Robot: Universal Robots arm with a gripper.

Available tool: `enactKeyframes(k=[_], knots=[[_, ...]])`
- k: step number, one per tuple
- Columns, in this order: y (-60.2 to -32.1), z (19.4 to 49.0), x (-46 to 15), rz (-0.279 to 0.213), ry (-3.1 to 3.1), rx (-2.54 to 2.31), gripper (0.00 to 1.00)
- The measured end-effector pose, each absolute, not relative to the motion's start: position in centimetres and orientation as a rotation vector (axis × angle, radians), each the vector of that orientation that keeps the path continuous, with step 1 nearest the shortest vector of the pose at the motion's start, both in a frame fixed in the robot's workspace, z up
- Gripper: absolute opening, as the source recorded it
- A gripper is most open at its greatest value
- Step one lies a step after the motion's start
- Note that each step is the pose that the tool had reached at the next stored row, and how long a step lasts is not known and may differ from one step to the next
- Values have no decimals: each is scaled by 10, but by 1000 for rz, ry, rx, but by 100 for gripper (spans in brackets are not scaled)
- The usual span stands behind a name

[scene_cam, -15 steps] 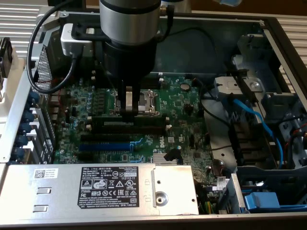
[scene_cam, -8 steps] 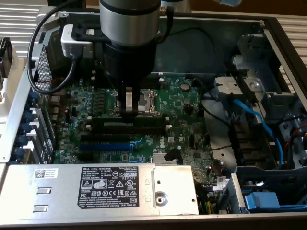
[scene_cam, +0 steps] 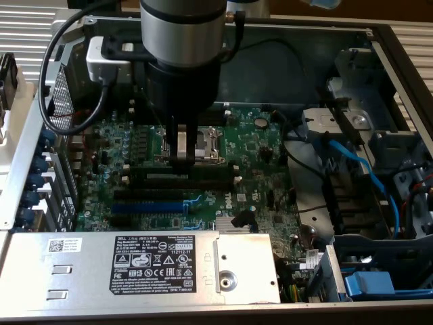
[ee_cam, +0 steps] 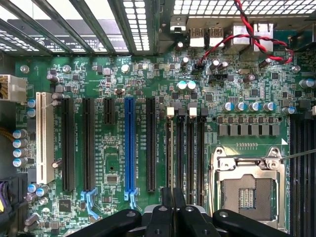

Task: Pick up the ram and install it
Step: 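Insert the ram into the slot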

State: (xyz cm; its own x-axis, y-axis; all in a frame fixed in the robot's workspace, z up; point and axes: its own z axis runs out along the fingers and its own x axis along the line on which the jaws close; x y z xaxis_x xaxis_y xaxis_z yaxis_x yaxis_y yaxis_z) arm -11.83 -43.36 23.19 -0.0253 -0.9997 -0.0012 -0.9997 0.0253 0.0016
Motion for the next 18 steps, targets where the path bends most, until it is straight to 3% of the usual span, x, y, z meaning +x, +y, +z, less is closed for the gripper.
enactKeyframes(k=[18], knots=[[-434,231,-118,-3,-2249,2193,13]])
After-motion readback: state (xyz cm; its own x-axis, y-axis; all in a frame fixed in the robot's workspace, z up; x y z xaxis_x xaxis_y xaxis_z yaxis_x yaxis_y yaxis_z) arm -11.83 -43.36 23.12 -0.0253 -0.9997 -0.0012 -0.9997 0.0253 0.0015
